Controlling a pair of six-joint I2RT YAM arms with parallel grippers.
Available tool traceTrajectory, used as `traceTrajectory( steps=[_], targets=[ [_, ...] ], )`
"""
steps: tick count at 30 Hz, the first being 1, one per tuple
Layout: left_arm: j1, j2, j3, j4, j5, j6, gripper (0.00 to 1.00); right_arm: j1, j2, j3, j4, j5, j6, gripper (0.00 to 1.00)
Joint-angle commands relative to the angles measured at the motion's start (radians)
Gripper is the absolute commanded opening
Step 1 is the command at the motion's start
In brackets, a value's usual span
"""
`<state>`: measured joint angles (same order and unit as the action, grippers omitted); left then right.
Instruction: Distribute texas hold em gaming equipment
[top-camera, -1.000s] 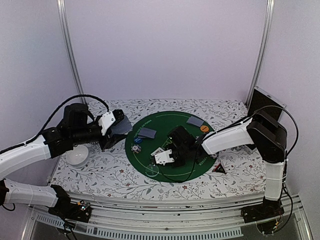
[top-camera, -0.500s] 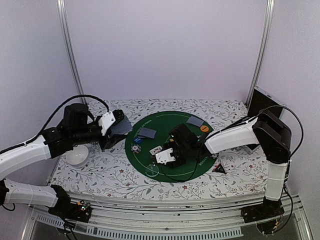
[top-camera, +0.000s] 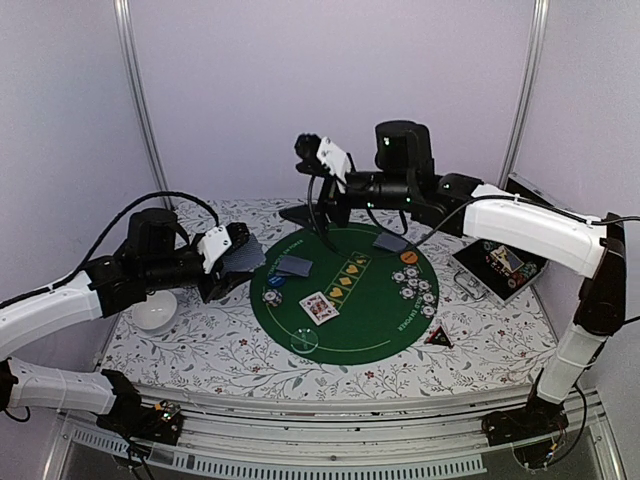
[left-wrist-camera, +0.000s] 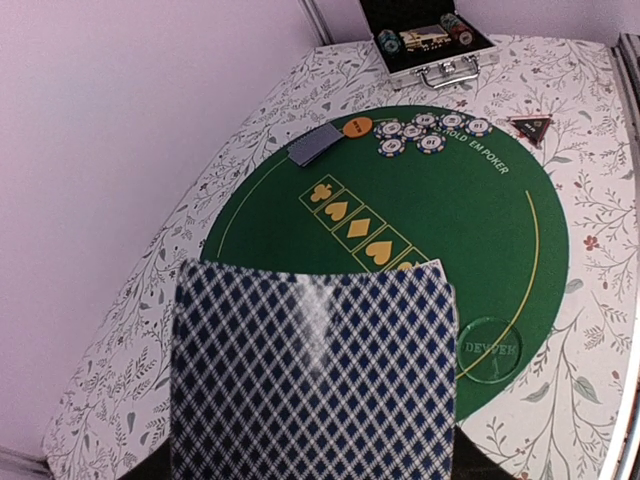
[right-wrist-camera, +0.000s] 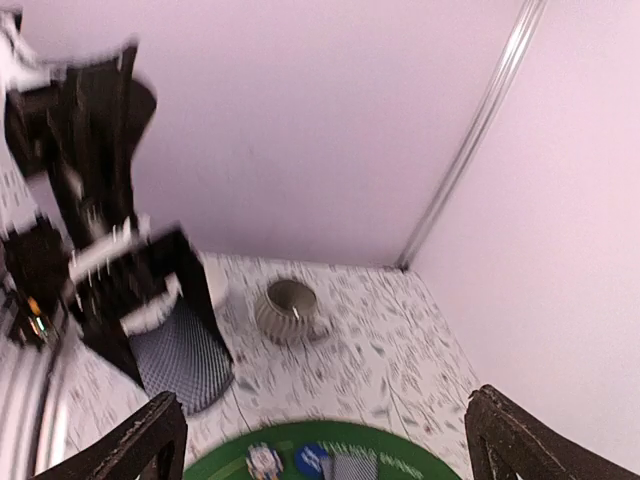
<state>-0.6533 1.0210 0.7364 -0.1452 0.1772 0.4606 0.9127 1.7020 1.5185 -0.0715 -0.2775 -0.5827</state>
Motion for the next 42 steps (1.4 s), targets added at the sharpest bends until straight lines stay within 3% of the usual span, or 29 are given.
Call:
traceTrajectory(
  steps=[1,5,13,19,24,36,40,42],
  targets=[
    [0.003,-0.021,-0.015,0.039,0.013,0.022,0.56,-0.046,0.177,0.187,0.008,-0.425,0.717,0.99],
    [0.001,-0.028,-0.019,0.045,0.017,0.026,0.56,-0.047,0.257,0.257,0.023,-0.471,0.872,0.99],
    [0.001,-0.024,-0.02,0.048,0.022,0.027,0.56,-0.036,0.361,0.33,0.02,-0.519,0.917,0.99],
    [0.001,-0.018,-0.022,0.053,0.004,0.029,0.56,-0.009,0.449,0.386,-0.029,-0.5,0.9,0.99],
    [0.002,-0.021,-0.024,0.056,0.006,0.029,0.56,-0.009,0.477,0.431,-0.137,-0.395,0.842,1.0],
    [0.001,-0.032,-0.029,0.066,0.008,0.03,0.56,-0.038,0.392,0.427,-0.272,-0.292,0.739,0.83],
    [0.001,-0.031,-0.029,0.065,0.005,0.029,0.56,-0.038,0.376,0.433,-0.297,-0.297,0.725,0.74],
    [0.002,-0.031,-0.029,0.065,0.004,0.03,0.56,-0.037,0.366,0.434,-0.303,-0.308,0.721,0.64]
  ],
)
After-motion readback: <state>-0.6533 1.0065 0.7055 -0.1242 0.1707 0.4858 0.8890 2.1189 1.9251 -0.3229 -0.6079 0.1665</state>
